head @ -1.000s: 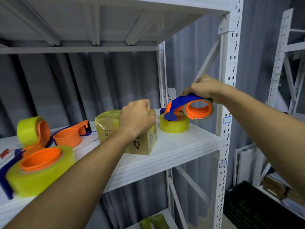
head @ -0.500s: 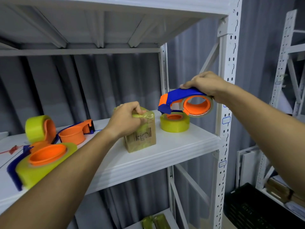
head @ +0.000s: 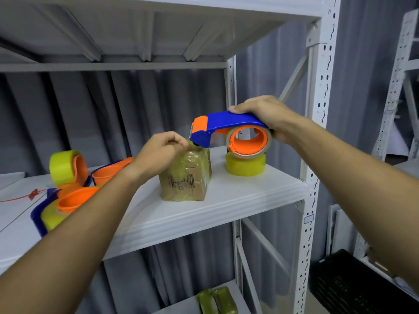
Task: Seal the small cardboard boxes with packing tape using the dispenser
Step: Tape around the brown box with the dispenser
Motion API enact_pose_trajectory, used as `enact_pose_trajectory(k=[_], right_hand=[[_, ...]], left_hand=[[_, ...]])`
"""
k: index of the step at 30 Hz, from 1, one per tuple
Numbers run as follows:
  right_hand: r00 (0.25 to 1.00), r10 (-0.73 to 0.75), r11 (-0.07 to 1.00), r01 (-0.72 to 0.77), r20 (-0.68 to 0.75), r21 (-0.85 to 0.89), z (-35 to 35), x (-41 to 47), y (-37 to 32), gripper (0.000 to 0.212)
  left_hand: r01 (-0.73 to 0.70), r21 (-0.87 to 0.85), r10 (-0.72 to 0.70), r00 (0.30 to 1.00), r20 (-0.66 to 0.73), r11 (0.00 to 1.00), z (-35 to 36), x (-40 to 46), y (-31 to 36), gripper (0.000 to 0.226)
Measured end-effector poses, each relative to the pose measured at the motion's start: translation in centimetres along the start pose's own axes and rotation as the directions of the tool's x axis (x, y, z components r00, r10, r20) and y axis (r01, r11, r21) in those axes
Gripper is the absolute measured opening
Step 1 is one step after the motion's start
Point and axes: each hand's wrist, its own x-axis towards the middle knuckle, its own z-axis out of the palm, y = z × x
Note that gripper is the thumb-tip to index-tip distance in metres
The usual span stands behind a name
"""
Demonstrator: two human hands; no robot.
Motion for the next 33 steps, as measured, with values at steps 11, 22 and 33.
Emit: enact_pose_trajectory(k=[11,22,33], right_hand=[[0.994,-0.112,0.992,0.112,-0.002,0.064,3.6,-0.2,-0.8,0.033],[0.988,-0.154,0.984,0.154,-0.007,0.084,4.9,-1.1,-1.4,0.031],[0.978,-0.21,0.978,0.21,0.018,0.007,5.6,-1.4,-2.1,0.031]], left_hand=[[0.123,-0.261,-0.128,0.992,-0.001,0.957,-2.1,-1.0,2.1,0.023],[0.241,-0.18,-0.239,0.971,0.03,0.954,-4.6,-1.5,2.1,0.015],[0.374,-0.049,-0.375,0.927,0.007,0.926,-5.8,-1.3,1.1,0.015]])
